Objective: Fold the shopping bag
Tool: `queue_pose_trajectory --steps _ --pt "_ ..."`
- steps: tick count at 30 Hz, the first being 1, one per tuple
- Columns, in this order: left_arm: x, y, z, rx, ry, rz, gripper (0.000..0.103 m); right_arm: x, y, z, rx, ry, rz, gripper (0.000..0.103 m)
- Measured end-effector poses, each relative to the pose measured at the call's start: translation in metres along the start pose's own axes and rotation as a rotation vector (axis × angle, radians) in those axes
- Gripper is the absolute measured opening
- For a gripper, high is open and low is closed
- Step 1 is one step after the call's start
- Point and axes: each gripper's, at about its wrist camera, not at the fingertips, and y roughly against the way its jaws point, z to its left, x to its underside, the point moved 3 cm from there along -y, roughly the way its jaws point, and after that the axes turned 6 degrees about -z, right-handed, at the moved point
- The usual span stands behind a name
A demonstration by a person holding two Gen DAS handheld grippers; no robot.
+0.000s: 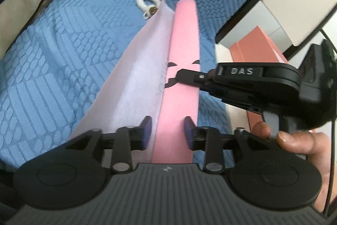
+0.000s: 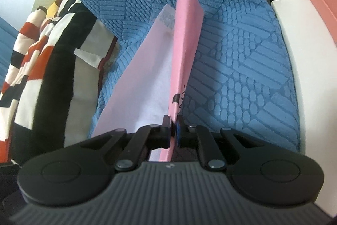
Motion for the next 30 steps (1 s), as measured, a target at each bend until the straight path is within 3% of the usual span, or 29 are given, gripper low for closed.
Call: queue_pose_trajectory --steps 7,11,15,21,24,30 --pt "0.009 0.0 -0.033 0.057 -0.129 0.005 0.043 0.0 0.007 -0.006 0.026 -0.011 0.006 0.008" --pt "0.02 -0.008 -0.052 -0.027 -0.288 0.028 0.043 -0.001 0.013 -0.01 0.023 -0.029 0.009 0.008" --pt "0.024 -0.01 -0.054 -0.088 -0.344 0.031 0.034 -0.001 0.017 -0.015 0.027 -0.038 0.012 0.008" --pt "0.008 -0.002 -0.037 -0.087 -0.227 0.003 0.012 -0.006 0.021 -0.016 -0.002 -0.06 0.001 0.017" --pt "0.001 -0.001 -0.026 -0.046 -0.113 0.011 0.01 -0.008 0.025 -0.009 0.003 -0.019 -0.007 0.027" --pt "-0.003 -0.003 -0.01 0.001 0.068 0.038 0.008 -0.007 0.034 -0.001 0.008 0.016 -0.04 0.027"
